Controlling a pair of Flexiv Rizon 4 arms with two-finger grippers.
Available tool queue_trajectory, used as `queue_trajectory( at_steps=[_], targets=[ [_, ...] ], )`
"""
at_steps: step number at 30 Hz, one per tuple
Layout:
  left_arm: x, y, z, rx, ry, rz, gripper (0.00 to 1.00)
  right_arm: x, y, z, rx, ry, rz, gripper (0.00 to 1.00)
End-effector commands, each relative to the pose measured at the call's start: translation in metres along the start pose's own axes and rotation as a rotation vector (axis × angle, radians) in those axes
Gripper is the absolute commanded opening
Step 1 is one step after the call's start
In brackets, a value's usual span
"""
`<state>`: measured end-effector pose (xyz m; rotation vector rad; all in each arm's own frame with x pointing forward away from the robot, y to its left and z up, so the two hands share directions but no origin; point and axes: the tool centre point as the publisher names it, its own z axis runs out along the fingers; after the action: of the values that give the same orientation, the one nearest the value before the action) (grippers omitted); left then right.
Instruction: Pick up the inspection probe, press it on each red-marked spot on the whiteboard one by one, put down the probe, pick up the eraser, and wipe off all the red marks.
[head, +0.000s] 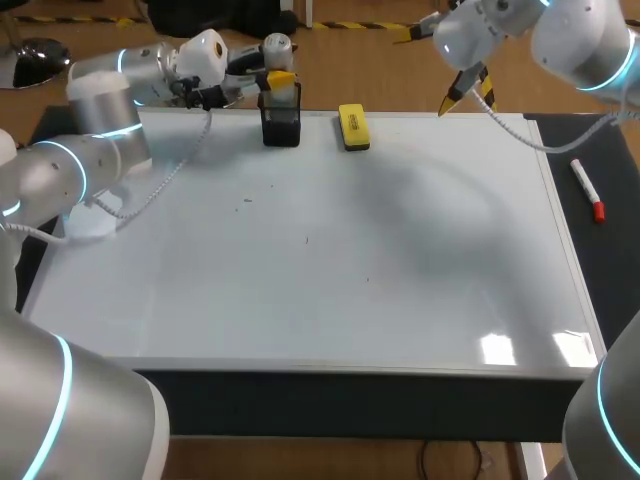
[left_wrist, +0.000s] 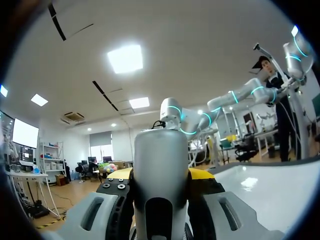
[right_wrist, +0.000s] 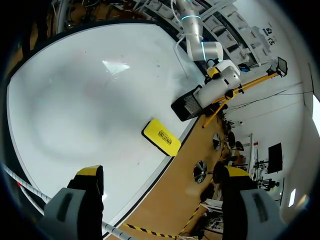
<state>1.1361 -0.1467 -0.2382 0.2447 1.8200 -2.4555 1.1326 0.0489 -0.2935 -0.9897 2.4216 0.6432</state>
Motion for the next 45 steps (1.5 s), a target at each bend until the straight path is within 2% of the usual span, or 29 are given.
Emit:
queue_trajectory(
  at_steps=[1, 8, 20, 31, 45],
  targets=[
    [0.007, -0.007, 0.003, -0.014, -0.021, 0.003, 0.00, 0.000, 0.000, -0.001, 0.002, 0.004, -0.002, 1.00],
    [0.006, -0.001, -0.001, -0.008, -0.023, -0.006, 0.00, 0.000, 0.000, -0.001, 0.002, 0.004, -0.002, 1.00],
    [-0.006, -0.002, 0.001, -0.001, -0.008, 0.008, 0.00, 0.000, 0.000, -0.001, 0.002, 0.004, -0.002, 1.00],
    [-0.004, 0.016, -0.002, -0.005, -0.020, -0.031, 0.00, 0.000, 0.000, -0.001, 0.002, 0.004, -0.002, 1.00],
    [-0.004, 0.029, -0.007, -0.003, -0.033, -0.062, 0.00, 0.000, 0.000, -0.001, 0.002, 0.004, -0.002, 1.00]
  ],
)
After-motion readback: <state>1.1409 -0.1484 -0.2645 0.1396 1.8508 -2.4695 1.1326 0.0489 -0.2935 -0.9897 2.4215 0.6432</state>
